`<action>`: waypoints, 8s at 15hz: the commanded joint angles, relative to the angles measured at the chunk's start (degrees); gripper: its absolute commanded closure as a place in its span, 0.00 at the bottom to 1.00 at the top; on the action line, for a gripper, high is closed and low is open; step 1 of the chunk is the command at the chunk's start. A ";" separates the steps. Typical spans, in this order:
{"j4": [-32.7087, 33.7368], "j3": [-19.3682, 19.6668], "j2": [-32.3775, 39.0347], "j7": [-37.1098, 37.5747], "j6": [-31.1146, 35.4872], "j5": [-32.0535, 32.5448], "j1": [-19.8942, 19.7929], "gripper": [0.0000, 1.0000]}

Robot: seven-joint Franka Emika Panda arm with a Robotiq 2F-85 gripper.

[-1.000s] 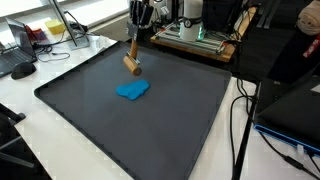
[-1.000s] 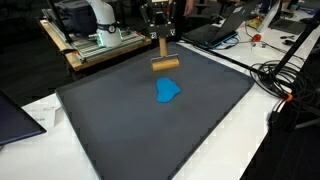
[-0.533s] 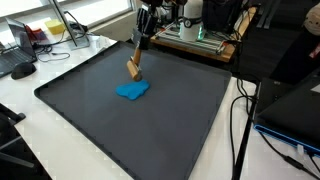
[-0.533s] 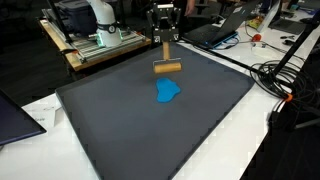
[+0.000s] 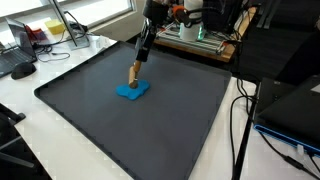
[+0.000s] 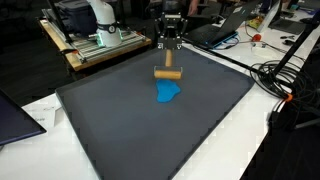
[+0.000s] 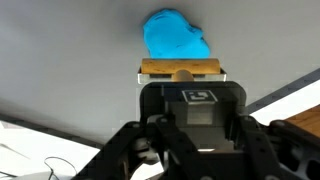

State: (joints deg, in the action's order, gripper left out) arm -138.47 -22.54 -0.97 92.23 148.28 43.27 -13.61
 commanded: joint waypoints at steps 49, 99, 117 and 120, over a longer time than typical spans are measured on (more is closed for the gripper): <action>23.43 13.54 20.77 36.11 -39.14 12.42 28.40 0.77; 38.74 24.87 17.38 -75.79 -26.56 -46.82 10.92 0.77; 35.52 22.56 19.93 -100.39 -22.02 -63.10 5.82 0.77; 31.42 22.60 18.23 -106.05 -19.57 -65.17 4.34 0.77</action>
State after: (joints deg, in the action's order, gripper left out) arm -102.09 1.19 20.52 -8.03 126.08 -18.53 -7.03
